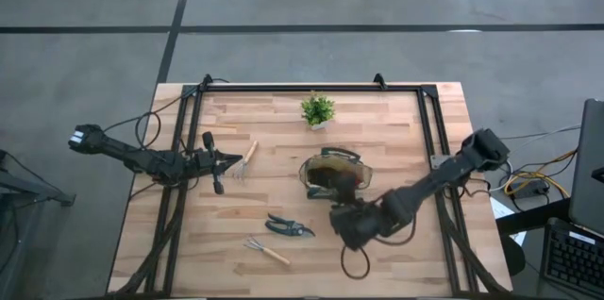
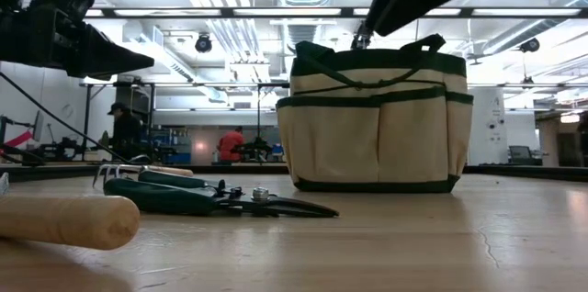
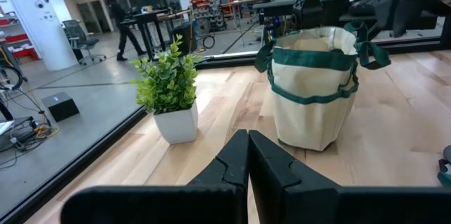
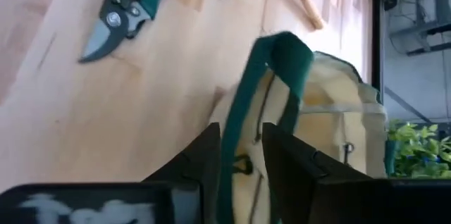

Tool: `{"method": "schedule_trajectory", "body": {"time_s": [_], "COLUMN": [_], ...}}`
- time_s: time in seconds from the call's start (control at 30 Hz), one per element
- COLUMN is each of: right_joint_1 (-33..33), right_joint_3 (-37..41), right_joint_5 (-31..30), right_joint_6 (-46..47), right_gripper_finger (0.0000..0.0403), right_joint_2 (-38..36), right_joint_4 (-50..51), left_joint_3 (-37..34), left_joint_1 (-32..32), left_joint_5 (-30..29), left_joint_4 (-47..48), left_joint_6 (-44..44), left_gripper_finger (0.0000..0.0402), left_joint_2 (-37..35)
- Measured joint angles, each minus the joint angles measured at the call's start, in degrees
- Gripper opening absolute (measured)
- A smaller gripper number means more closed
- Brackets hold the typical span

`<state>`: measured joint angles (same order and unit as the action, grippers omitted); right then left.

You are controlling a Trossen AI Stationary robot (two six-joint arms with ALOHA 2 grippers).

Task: Pick & Place Garden tools in Gardening bag
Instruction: Move the gardening bag to the middle of the table

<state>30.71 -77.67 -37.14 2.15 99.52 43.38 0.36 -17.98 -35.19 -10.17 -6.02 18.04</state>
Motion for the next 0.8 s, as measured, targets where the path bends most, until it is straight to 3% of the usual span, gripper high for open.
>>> {"method": "schedule_trajectory", "body": {"time_s": [0.27,0.57,0.8], "right_joint_1": [0.75,0.14,-0.34], "right_joint_3": [1.06,2.17,2.99], "right_joint_5": [-0.86,-8.96,-9.60], "right_joint_6": [2.24,3.49,4.54], "right_gripper_finger": [0.0089,0.0100,0.0097], "right_joint_2": [3.76,7.48,8.58], "right_joint_4": [-2.21,-1.87,-2.22], "left_joint_3": [0.00,0.00,0.00], "left_joint_1": [-0.02,-0.02,-0.02], "left_joint_5": [0.01,-0.01,0.01], "left_joint_4": [-0.01,0.04,0.04], "left_joint_6": [0.00,0.00,0.00], "left_gripper_finger": [0.0012,0.0012,0.0012], "left_joint_2": [0.09,0.09,0.11]}}
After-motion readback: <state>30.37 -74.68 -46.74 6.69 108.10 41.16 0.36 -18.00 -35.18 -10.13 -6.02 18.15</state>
